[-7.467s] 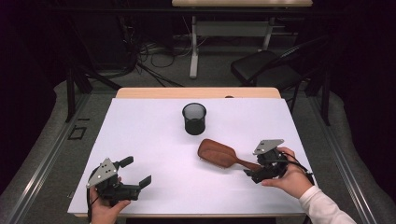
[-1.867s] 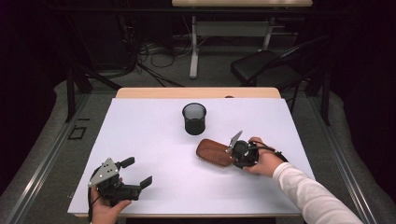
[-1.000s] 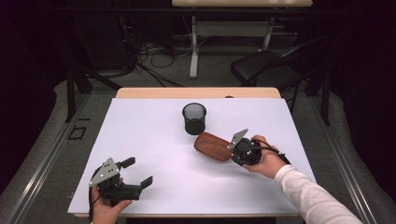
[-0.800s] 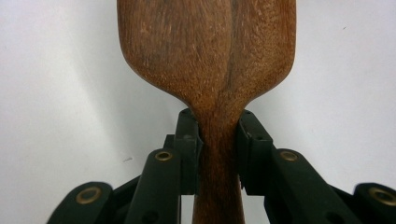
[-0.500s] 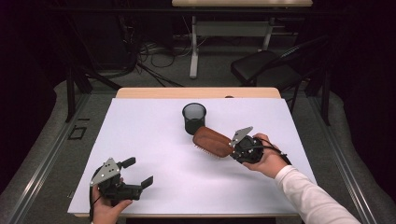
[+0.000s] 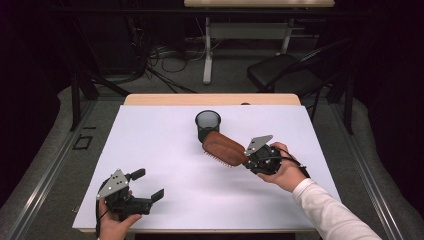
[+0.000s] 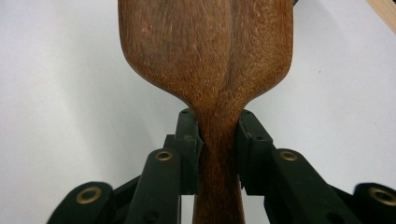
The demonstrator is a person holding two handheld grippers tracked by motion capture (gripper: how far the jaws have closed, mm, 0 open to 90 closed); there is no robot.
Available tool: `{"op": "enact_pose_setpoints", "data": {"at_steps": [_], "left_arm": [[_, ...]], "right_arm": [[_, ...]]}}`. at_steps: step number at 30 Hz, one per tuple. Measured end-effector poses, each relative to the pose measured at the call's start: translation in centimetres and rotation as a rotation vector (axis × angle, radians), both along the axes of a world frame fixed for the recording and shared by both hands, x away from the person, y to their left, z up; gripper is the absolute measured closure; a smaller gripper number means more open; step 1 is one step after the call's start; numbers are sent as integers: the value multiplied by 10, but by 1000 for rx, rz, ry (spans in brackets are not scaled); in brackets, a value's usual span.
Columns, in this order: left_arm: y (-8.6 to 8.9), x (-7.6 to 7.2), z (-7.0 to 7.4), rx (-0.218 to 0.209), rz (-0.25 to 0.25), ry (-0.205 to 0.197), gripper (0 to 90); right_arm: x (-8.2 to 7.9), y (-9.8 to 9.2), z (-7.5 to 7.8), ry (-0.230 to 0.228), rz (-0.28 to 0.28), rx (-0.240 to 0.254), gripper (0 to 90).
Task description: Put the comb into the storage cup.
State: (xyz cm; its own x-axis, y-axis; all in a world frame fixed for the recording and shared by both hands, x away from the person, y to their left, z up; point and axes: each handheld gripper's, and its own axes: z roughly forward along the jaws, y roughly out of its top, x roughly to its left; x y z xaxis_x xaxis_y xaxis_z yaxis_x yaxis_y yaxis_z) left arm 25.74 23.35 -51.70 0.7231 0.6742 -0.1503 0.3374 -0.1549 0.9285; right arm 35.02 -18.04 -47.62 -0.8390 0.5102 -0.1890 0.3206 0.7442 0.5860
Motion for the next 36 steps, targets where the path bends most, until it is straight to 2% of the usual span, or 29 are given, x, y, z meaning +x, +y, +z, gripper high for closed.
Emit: {"op": "enact_pose_setpoints", "data": {"at_steps": [7,16,26,36], "left_arm": [[-1,0,0,0,-1,-1,7],[1,0,0,-1,5,0,7],[0,1,-1,-4,-3,3,7],[0,1,-1,-3,0,3,7]], "right_arm": [[0,6,2,-9,-1,23,729],[0,14,6,-39,-9,112,729],[-3,16,6,-62,-18,165,729],[-7,19,9,-110,-41,222,729]]}}
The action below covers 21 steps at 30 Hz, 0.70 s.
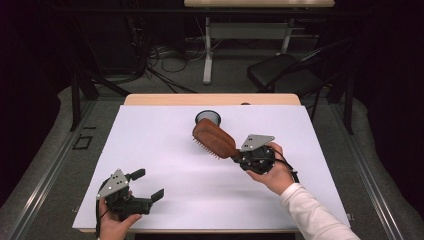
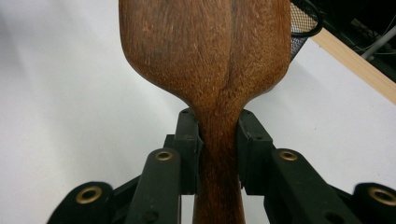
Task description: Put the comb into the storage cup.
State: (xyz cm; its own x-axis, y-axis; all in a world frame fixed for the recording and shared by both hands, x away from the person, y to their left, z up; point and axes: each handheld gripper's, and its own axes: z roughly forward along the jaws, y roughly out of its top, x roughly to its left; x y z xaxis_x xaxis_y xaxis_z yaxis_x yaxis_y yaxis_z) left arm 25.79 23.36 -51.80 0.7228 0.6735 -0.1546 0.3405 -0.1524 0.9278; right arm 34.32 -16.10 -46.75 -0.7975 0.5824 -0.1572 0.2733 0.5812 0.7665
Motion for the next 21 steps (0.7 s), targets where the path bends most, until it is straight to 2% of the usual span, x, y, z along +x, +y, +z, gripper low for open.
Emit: {"op": "enact_pose_setpoints", "data": {"at_steps": [8,14,21], "left_arm": [[0,0,0,0,5,3,7],[0,0,0,4,8,11,7],[-1,1,-1,0,8,13,7]], "right_arm": [[-3,4,3,-22,-13,61,729],[-7,8,4,-54,-24,78,729],[-9,11,3,-69,-34,108,729]]}}
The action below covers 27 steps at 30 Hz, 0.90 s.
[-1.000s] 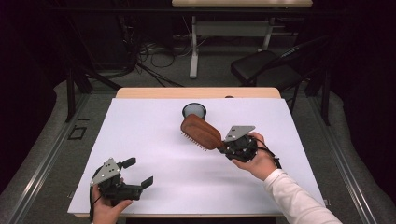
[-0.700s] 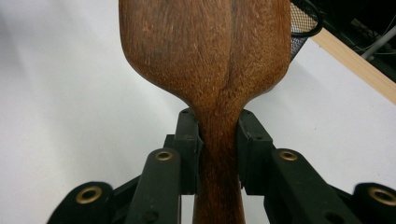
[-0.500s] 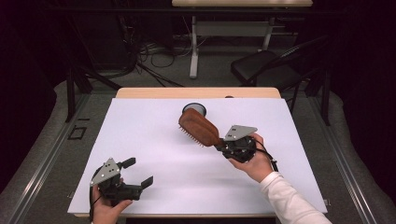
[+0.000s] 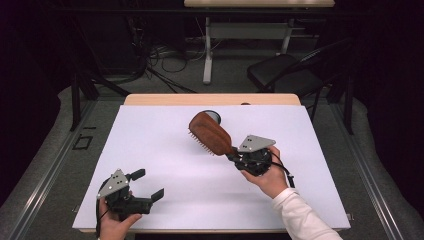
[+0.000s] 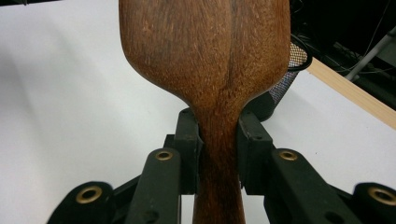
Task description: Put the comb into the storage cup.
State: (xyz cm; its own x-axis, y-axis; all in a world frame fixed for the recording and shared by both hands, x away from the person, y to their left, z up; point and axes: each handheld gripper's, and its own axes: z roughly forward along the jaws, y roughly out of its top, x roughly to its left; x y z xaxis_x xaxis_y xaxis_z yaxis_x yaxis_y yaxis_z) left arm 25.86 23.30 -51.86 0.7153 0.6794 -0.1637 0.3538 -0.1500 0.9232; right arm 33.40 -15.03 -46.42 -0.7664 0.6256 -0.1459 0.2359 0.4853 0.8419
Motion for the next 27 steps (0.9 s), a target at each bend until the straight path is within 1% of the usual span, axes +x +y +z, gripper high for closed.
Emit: {"op": "enact_pose_setpoints", "data": {"at_steps": [6,8,9,12,15,18,21,25,27], "left_arm": [[-1,2,-1,9,5,6,7],[-1,3,-1,-3,11,10,7],[-1,4,0,3,16,13,7],[0,7,1,-8,27,24,7],[-1,11,3,-15,34,36,7],[-3,15,7,-26,46,45,7],[-7,21,13,-37,44,64,7],[-14,28,21,-35,45,64,7],[-18,33,26,-48,39,69,7]], "right_arm": [[-3,0,-2,-17,-21,37,729],[-4,0,-4,-23,-29,48,729],[-5,0,-4,-29,-33,49,729],[-7,0,-6,-47,-41,52,729],[-8,1,-10,-55,-49,62,729],[-10,1,-13,-68,-55,63,729],[-11,0,-15,-73,-54,71,729],[-12,-2,-14,-86,-60,72,729],[-13,-2,-14,-90,-63,75,729]]}}
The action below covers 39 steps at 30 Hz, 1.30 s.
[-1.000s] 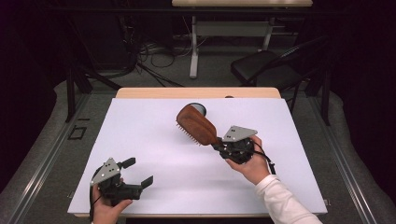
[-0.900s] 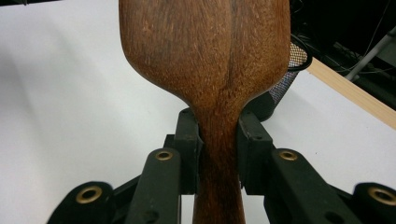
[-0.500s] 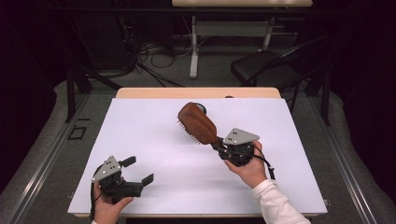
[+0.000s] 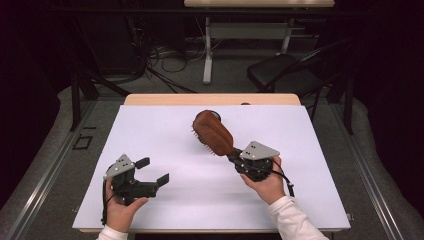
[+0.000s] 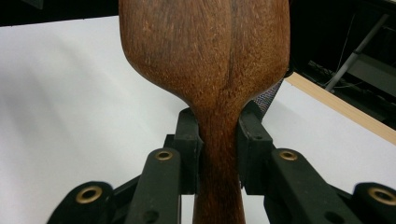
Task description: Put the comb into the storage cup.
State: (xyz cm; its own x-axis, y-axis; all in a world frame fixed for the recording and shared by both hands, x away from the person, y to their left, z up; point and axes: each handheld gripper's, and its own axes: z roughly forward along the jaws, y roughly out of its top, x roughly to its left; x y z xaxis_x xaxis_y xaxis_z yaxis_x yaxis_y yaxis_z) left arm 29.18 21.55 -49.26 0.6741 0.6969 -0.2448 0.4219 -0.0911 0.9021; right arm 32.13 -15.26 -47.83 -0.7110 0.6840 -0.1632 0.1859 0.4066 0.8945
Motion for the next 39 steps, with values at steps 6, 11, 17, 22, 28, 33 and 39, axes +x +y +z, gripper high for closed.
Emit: {"op": "enact_pose_setpoints", "data": {"at_steps": [6,11,17,22,28,33,39], "left_arm": [[-11,13,13,-10,-19,22,7],[-22,20,16,-7,-39,40,7],[-30,25,20,-4,-41,45,11],[-34,27,24,-18,-41,49,11],[-38,31,29,-24,-48,66,12],[-43,34,33,-19,-59,80,13],[-51,37,39,-27,-80,99,14]], "right_arm": [[-2,-1,-2,-12,-10,-6,729],[-3,1,-5,-26,-18,-14,729],[-5,2,-7,-36,-29,-26,729],[-6,2,-9,-44,-37,-32,729],[-7,3,-10,-43,-39,-36,729],[-7,3,-12,-48,-43,-42,729],[-7,4,-13,-51,-42,-41,729]]}}
